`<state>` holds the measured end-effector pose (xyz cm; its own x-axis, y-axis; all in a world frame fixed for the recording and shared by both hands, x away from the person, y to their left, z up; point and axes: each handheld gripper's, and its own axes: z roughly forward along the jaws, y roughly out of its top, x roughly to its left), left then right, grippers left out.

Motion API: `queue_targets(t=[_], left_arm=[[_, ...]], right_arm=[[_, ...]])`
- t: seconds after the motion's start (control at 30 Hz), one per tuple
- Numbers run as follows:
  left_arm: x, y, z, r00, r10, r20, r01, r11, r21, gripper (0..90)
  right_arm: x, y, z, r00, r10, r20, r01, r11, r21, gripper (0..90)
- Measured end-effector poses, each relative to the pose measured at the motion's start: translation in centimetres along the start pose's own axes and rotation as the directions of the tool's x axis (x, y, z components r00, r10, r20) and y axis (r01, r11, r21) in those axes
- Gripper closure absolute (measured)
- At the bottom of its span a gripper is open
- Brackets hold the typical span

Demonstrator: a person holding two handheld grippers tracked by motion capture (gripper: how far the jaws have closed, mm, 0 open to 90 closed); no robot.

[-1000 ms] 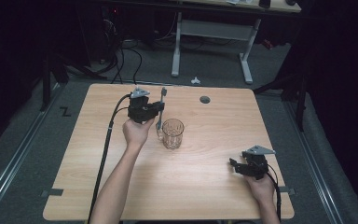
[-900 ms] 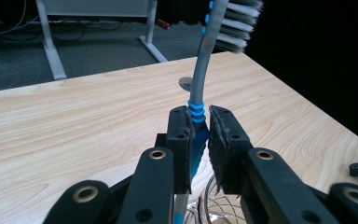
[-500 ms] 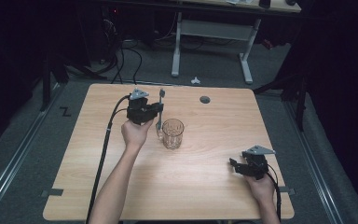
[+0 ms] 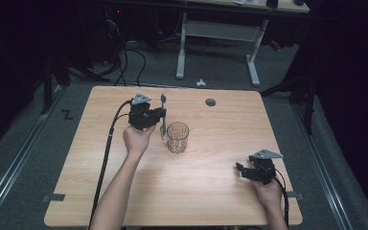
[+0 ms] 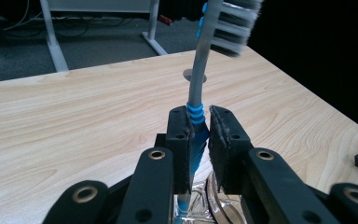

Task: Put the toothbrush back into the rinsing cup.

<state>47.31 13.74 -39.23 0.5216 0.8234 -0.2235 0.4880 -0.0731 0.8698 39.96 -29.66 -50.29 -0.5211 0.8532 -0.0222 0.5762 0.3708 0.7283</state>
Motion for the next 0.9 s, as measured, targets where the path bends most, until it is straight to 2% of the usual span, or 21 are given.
queue_targets(t=[0.47,0.9], left_arm=[[0.0,-0.7,0.2,0.9999,0.006,-0.008,-0.006,0.9998,0.018,78.4],[0.2,-1.5,0.6,0.9999,-0.012,-0.001,0.012,0.9995,0.029,78.9]], right_arm=[[0.0,0.0,0.0,1.0,0.0,0.0,0.0,1.0,0.0,33.4],[0.0,0.0,0.0,1.0,0.0,0.0,0.0,1.0,0.0,33.4]])
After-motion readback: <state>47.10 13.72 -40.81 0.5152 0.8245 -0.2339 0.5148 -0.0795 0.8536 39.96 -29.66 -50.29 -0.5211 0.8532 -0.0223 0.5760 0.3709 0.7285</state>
